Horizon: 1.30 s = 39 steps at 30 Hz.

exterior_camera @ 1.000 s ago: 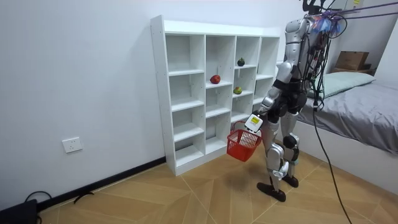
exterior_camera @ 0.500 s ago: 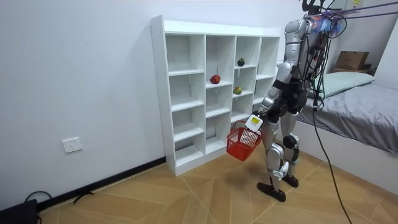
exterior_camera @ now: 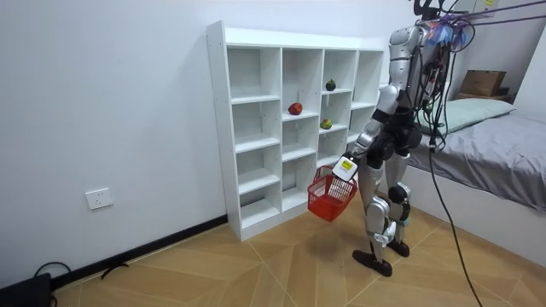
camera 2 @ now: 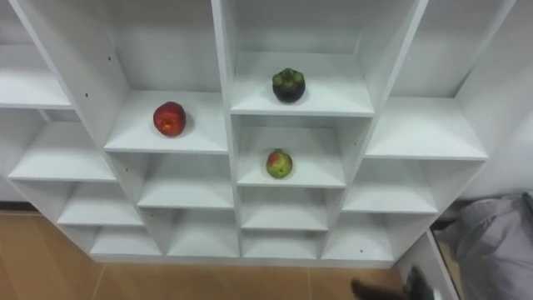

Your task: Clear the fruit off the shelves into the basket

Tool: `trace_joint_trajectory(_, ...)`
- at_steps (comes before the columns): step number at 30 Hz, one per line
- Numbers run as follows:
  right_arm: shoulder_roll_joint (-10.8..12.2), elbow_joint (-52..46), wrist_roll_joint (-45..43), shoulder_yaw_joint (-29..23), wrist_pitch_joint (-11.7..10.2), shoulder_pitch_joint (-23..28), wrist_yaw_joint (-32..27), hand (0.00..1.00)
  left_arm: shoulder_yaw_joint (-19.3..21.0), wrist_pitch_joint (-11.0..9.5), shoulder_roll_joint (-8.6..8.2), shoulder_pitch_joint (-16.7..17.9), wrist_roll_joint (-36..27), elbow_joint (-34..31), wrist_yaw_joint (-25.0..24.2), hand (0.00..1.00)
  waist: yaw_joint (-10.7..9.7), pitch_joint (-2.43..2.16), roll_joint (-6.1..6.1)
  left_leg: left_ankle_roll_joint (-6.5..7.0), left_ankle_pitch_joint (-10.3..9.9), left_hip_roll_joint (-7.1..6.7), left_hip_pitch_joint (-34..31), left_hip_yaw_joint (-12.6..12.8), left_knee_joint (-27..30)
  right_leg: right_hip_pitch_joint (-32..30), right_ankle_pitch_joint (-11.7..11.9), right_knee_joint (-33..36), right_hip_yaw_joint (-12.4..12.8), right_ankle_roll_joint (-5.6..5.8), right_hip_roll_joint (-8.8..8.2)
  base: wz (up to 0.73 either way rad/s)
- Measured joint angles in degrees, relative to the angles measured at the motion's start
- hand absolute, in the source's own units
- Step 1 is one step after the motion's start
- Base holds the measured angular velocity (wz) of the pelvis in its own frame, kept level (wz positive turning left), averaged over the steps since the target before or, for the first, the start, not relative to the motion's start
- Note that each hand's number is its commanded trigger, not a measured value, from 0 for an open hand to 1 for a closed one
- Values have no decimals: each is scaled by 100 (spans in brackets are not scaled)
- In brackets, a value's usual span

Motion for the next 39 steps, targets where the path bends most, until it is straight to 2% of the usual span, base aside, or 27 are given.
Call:
trace_joint_trajectory(4,-1,-1157,-494,174,-60,-40,-303,0,-48,0,16,-22,60,7,61,100,-4,1,-32,0,0,7,-32,-3,-7,-36,2,-4,20,0,9,-3)
trace_joint_trajectory(8,-17,-2067,-1423,200,-121,-50,-571,0,-43,-2,21,-18,66,4,70,100,16,5,-73,0,1,4,-70,-4,-6,-72,2,-8,17,0,7,0)
trace_joint_trajectory(12,-38,-2730,-1734,296,-122,-50,-759,0,-50,-3,20,4,112,3,70,100,34,13,-112,-1,1,5,-76,-4,-5,-79,2,-11,-37,-1,2,0)
trace_joint_trajectory(14,-144,-3135,-1779,438,-142,-62,-839,0,-85,-19,20,-3,135,-3,71,100,84,10,-120,-1,1,4,-71,-3,-5,-78,2,-4,-26,-1,2,0)
trace_joint_trajectory(19,-422,-3388,-2123,671,-148,-377,-842,0,-149,-103,18,-5,136,2,100,100,194,17,-160,-1,1,9,3,9,-6,-28,6,13,7,-5,12,-3)
trace_joint_trajectory(23,-479,-3461,-2182,704,-148,-591,-838,0,-148,-109,23,-1,146,9,100,100,334,22,-209,-1,1,22,19,1,-9,-6,23,16,-4,-17,23,0)
trace_joint_trajectory(27,-551,-3532,-2414,816,-148,-841,-837,0,-160,-107,25,9,136,31,53,100,347,32,-245,-3,2,23,2,-27,-3,-15,25,41,-43,-21,19,3)
trace_joint_trajectory(29,-632,-3895,-2429,830,-152,-856,-837,0,-169,-106,24,-21,136,25,-41,100,368,33,-263,-3,3,22,-51,-61,9,-72,25,83,-98,-21,11,6)
trace_joint_trajectory(39,-645,-4204,-2996,1021,-199,-1081,-790,0,-171,-106,21,-141,157,19,-120,100,480,11,-291,-2,4,24,-182,-128,22,-148,27,92,-168,-22,7,2)
